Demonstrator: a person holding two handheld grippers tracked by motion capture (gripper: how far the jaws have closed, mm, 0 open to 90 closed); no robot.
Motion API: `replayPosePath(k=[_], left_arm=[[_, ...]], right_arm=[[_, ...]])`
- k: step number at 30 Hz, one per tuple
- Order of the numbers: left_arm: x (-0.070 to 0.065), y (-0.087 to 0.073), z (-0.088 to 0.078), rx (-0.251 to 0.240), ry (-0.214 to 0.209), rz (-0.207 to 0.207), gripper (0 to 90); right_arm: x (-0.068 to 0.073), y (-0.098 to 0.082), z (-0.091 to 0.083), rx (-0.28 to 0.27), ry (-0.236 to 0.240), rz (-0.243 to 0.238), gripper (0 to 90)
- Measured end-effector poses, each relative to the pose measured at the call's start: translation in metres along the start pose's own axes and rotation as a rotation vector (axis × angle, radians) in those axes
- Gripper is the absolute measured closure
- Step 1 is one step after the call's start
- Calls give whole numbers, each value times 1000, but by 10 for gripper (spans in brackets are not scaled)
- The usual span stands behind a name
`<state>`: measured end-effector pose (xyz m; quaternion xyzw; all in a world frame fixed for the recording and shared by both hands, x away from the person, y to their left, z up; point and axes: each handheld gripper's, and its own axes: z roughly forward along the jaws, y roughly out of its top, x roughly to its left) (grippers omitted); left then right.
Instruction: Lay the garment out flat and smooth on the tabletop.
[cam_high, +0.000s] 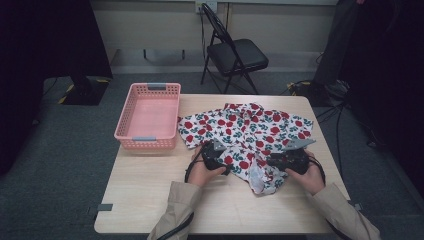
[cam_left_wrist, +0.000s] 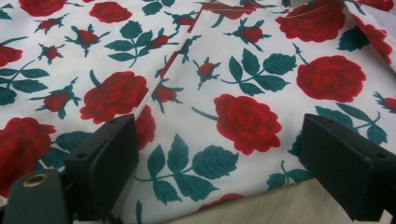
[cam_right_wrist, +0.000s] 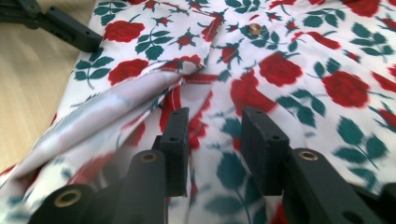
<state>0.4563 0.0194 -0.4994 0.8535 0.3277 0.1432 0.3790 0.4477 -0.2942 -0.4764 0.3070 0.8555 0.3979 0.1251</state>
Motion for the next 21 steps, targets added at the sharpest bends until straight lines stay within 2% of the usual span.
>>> replayPosePath(k=[3,7,8,12,21], left_arm=[[0,0,0,0,0,0,118],[0,0,0,0,0,0,118],[0,0,0,0,0,0,118],[0,0,0,0,0,0,118],[0,0,0,0,0,0,118]], right_arm=[[1,4,12,29,-3,-6,626],[-3,5,24,63,7,13,687],[-3,5,24,60,11,18,727],[-5,4,23,59,29,42,812],[-6,-4,4,8,54,59,817]])
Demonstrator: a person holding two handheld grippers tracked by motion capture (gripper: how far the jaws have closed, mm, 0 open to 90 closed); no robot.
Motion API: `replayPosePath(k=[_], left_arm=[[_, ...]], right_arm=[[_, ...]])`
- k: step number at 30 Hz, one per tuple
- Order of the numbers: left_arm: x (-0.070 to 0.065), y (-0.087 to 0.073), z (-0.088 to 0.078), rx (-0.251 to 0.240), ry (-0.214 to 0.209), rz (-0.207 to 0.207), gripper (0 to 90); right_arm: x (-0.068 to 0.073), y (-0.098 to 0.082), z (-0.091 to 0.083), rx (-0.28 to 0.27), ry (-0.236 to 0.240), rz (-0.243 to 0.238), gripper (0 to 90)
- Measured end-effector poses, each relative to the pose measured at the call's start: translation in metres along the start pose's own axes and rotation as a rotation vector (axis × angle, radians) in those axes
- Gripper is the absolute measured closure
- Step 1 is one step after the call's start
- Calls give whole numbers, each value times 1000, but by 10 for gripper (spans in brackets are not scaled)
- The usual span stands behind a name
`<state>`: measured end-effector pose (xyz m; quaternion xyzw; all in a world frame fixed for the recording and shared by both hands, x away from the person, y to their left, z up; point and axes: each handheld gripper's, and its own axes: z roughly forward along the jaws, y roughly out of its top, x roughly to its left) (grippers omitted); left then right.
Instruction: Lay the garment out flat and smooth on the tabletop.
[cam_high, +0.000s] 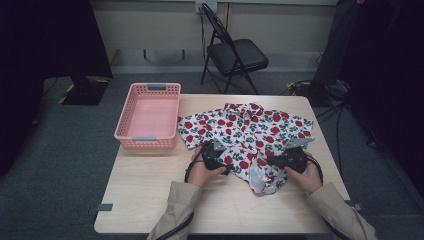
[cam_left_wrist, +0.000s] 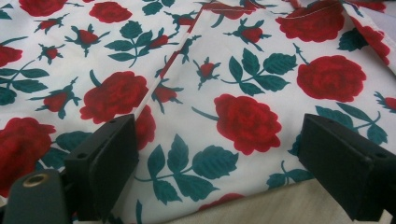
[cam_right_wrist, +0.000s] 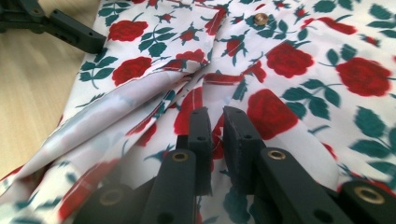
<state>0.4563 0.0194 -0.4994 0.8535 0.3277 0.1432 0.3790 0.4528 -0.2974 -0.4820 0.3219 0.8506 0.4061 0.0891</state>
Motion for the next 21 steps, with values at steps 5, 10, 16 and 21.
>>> replayPosePath(k=[5,10,16,21], left_arm=[[0,0,0,0,0,1,118],[0,0,0,0,0,0,118],[0,0,0,0,0,0,118],[0,0,0,0,0,0,118]], right_arm=[[-2,-4,-17,-19,0,1,816],[0,-9,-31,-43,-10,-2,818],[2,-16,-41,-52,-6,2,819],[2,-21,-49,-52,-3,5,821]])
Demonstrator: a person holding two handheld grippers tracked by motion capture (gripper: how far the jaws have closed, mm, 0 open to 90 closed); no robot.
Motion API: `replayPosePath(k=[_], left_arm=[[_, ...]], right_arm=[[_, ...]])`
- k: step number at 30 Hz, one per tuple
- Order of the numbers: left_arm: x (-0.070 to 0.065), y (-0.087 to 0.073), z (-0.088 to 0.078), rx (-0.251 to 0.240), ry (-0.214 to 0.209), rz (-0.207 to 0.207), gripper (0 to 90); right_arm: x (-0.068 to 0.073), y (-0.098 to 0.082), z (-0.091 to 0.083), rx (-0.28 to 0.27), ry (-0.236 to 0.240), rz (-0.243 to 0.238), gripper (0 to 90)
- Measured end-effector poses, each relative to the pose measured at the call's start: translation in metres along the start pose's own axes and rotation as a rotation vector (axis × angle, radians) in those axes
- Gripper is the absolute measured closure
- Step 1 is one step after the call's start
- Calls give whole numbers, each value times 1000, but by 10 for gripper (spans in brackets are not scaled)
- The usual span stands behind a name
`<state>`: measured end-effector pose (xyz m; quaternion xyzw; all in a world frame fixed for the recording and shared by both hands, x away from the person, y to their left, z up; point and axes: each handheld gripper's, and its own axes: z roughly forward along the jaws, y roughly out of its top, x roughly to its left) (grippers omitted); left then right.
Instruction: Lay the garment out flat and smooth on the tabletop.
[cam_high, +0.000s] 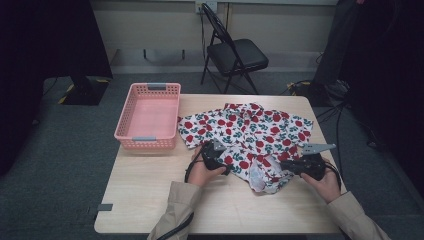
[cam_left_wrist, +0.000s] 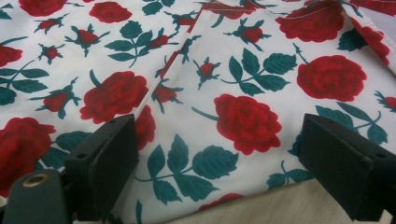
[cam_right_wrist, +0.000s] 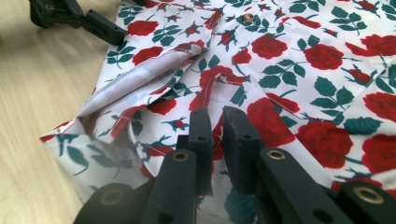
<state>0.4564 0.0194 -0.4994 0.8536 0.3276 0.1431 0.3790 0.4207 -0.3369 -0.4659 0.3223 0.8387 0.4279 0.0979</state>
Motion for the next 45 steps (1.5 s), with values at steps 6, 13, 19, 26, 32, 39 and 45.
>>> replayPosePath(k=[6,13,19,26,32,39,45], left_arm=[[0,0,0,0,0,1,118],[0,0,0,0,0,0,118],[0,0,0,1,0,1,118],[0,0,0,1,-1,1,118],[0,0,0,1,-2,2,117],[1,0,0,1,-4,2,117],[1,0,0,2,-5,3,116]], right_arm=[[-1,-8,-11,0,-2,6,821],[-3,-19,-27,-6,-10,11,820],[-2,-25,-36,-11,-7,15,820],[1,-30,-42,-10,0,12,820],[1,-32,-44,-12,2,14,820],[3,-34,-46,-9,5,12,820],[4,-37,-49,-8,7,10,821]])
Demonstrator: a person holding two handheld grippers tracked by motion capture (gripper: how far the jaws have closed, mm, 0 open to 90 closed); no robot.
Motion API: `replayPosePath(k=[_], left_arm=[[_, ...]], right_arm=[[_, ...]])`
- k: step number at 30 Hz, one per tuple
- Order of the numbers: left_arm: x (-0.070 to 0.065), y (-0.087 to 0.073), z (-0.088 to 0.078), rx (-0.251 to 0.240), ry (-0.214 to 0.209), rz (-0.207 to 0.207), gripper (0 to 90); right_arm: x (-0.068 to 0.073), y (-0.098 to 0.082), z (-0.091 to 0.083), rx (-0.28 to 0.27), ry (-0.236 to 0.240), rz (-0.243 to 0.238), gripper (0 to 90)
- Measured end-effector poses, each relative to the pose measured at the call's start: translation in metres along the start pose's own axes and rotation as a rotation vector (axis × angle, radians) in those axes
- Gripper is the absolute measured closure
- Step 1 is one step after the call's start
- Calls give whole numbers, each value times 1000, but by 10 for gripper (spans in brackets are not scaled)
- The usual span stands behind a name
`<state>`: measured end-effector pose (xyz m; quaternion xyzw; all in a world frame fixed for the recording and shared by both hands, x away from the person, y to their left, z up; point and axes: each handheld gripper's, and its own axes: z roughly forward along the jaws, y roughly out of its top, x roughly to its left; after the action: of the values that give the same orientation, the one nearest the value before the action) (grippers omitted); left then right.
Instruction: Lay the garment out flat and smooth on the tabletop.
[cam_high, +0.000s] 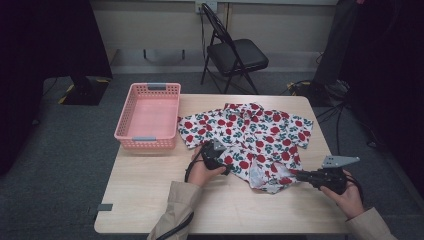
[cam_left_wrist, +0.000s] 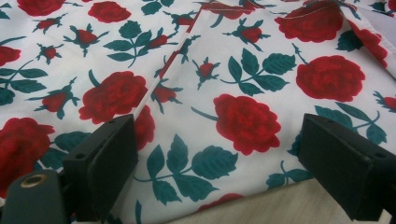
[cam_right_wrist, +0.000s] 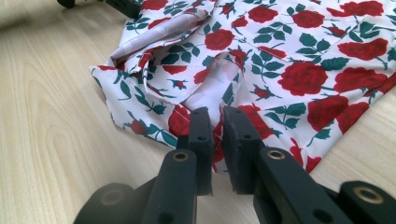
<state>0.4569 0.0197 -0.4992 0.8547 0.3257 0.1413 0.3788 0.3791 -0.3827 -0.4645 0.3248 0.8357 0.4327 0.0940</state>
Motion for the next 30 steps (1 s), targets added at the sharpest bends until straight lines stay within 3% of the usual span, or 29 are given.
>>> replayPosePath(k=[6,13,20,22,24,26,30], left_arm=[[1,-1,-1,-3,-10,7,117],[1,1,-4,-17,-26,-19,148],[-1,4,-9,-26,-30,-7,148],[-2,5,-10,-26,-29,2,148],[-2,6,-11,-27,-29,6,148],[-2,6,-11,-29,-32,8,148],[-2,6,-11,-28,-31,13,148]], right_arm=[[1,-5,-6,8,2,-4,822],[0,-18,-19,27,-3,-3,826],[1,-23,-36,2,-13,6,807],[1,-19,-39,-17,-14,10,759],[0,-13,-42,-63,-37,23,657],[-2,-4,-43,-86,-49,16,636],[-14,15,-30,-100,-88,21,540]])
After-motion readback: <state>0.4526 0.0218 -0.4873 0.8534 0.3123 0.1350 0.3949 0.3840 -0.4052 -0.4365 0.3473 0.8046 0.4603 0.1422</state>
